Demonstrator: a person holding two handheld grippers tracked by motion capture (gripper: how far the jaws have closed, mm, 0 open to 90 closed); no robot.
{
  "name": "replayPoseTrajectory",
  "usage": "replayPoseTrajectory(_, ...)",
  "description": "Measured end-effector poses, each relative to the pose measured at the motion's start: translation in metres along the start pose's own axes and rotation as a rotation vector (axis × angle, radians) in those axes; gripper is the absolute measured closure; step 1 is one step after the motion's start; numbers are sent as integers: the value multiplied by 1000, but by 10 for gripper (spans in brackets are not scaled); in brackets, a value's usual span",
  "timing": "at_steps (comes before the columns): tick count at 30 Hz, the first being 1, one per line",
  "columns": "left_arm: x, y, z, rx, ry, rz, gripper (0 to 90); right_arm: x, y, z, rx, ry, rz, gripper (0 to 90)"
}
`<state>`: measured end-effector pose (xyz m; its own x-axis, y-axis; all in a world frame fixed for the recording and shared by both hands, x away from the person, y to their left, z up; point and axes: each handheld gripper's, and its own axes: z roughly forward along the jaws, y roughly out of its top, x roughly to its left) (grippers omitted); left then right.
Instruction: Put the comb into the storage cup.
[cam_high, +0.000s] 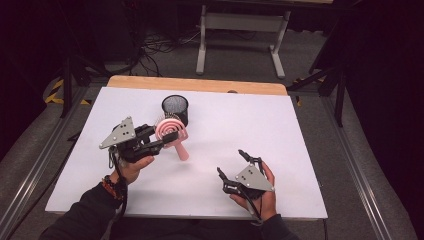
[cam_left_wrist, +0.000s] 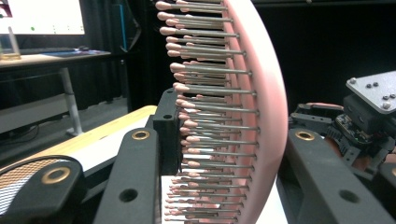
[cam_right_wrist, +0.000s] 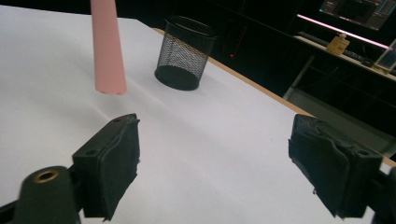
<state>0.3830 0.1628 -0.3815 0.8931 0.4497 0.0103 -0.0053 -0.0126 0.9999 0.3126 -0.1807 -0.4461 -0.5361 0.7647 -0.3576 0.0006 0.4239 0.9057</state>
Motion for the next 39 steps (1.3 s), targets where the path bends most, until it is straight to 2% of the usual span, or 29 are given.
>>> replayPoseTrajectory(3,2,5,-3,-10,16,5,627,-11,-10,-5,11,-8,36,150)
replayPoseTrajectory(7,6,15,-7,-36,34,8,627,-15,-14,-8,25,-8,49,138)
replayPoseTrajectory(8,7,17,-7,-36,40,10,627,-17,-17,-9,51,-17,36,125)
replayPoseTrajectory(10,9,23,-7,-37,56,23,627,-17,-17,-9,53,-16,32,125)
replayPoseTrajectory(12,12,30,-7,-47,59,16,627,-21,-19,-12,57,-17,37,91)
replayPoseTrajectory(14,13,37,-6,-48,69,35,627,-22,-21,-13,56,-19,38,91)
replayPoseTrajectory(17,16,43,-5,-61,62,36,627,-23,-22,-15,54,-19,39,90)
replayPoseTrajectory(19,18,50,-5,-80,51,21,627,-24,-23,-15,59,-32,32,88)
replayPoseTrajectory(20,20,57,-5,-83,56,33,627,-24,-25,-15,77,-42,26,92)
replayPoseTrajectory(24,25,69,-5,-92,62,47,626,-25,-25,-16,76,-42,28,92)
replayPoseTrajectory(26,29,77,-4,-85,73,59,627,-26,-24,-17,76,-48,28,93)
replayPoseTrajectory(32,39,86,2,-73,90,76,627,-28,-23,-19,66,-62,26,94)
replayPoseTrajectory(34,42,87,4,-70,80,74,627,-28,-23,-19,67,-61,29,94)
replayPoseTrajectory(39,53,87,10,-45,102,71,626,-27,-24,-18,73,-58,22,94)
